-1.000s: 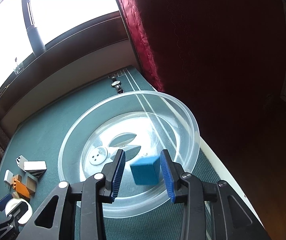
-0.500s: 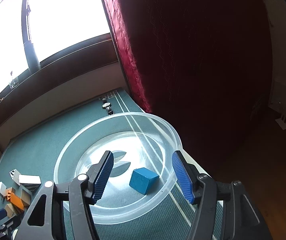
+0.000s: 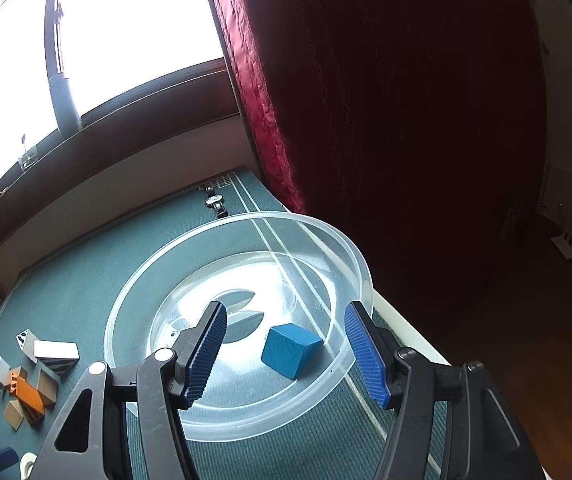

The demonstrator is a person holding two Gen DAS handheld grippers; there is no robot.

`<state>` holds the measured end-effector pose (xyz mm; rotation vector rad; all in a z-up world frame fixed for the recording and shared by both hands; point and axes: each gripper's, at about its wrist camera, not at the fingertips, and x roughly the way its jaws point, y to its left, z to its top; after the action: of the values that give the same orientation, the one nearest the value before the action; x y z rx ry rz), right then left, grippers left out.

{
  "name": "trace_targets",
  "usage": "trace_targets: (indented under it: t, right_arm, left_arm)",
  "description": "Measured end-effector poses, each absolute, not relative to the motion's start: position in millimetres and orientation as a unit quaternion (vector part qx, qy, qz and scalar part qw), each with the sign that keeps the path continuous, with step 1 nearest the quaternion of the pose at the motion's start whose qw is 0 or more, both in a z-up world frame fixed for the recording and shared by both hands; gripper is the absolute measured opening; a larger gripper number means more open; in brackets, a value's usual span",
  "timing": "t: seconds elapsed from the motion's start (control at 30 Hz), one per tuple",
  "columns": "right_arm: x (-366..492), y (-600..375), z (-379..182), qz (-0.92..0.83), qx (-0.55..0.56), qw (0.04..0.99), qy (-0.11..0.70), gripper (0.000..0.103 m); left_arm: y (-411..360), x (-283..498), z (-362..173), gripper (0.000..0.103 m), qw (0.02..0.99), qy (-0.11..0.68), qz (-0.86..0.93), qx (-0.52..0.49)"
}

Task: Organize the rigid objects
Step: 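Carry the cream disc into the clear bowl and open the left gripper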

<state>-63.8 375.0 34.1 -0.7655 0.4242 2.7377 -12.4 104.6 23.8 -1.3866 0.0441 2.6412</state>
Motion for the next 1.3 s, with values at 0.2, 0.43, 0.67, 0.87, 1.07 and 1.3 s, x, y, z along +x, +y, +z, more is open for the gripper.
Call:
trace_targets:
  t: [0.2, 0.43, 0.67, 0.87, 1.07, 1.3]
  right_arm:
    - [-62.5, 375.6, 32.6, 0.943, -0.265, 0.135, 0.15, 0.066]
    - [-63.7, 376.5, 32.4, 0.942, -0.266, 0.14, 0.152, 0.066]
    - [-61.7, 379.7, 31.4, 0.939, -0.262, 0.153, 0.16, 0.066]
    - [-60.1, 387.3, 31.0, 0.934, -0.257, 0.176, 0.174, 0.066]
    - [-56.6, 396.7, 29.4, 0.927, -0.253, 0.198, 0.194, 0.066]
    - [-54.2, 401.9, 27.4, 0.923, -0.254, 0.206, 0.205, 0.066]
  left_arm:
    - [105.3, -14.7, 15.2, 0.078, 0.074, 0.013, 0.877, -0.475]
    - [111.1, -15.6, 14.4, 0.066, 0.084, 0.02, 0.877, -0.472]
    - [133.0, -26.7, 32.7, 0.066, 0.107, 0.041, 0.889, -0.443]
    - [168.3, -50.1, 58.4, 0.066, 0.143, 0.05, 0.903, -0.401]
    - [202.8, -81.0, 65.4, 0.066, 0.172, 0.044, 0.902, -0.393]
    - [238.2, -104.4, 71.1, 0.066, 0.199, 0.042, 0.901, -0.384]
